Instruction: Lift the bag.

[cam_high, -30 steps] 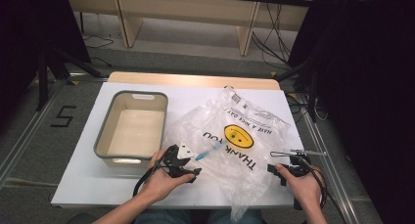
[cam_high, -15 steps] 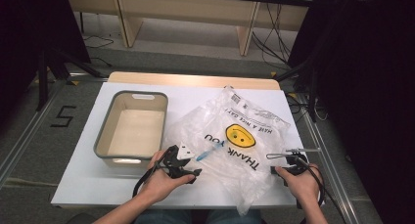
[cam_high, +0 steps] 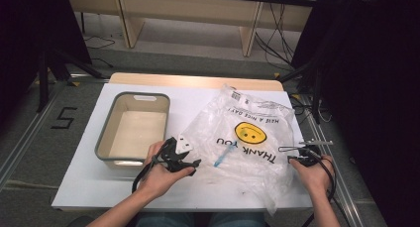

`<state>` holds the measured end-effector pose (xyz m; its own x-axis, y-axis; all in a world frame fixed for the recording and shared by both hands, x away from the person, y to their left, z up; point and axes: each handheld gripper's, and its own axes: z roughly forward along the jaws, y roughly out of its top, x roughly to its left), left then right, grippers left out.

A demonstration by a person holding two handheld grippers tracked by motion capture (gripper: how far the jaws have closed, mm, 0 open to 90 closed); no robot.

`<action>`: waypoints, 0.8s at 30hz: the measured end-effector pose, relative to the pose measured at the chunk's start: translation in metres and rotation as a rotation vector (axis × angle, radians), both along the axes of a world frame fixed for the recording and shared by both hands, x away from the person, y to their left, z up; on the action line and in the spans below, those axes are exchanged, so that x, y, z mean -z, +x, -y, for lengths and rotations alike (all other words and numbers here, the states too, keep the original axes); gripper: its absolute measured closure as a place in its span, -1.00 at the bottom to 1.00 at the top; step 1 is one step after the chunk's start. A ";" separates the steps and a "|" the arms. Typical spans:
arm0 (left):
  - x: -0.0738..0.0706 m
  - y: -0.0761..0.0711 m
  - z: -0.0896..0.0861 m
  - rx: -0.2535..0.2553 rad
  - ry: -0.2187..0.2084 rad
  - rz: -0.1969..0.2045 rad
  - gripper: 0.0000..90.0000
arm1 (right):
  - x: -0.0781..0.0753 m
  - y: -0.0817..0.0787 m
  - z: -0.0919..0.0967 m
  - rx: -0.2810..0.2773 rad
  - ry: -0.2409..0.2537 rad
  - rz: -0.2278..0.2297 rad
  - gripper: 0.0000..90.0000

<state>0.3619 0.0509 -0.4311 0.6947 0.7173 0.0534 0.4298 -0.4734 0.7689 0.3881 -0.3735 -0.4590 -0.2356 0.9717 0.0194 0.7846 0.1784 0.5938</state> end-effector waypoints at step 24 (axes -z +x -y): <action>0.039 0.007 0.009 -0.044 0.257 -0.170 0.37 | -0.018 -0.002 0.010 0.049 -0.045 0.148 0.28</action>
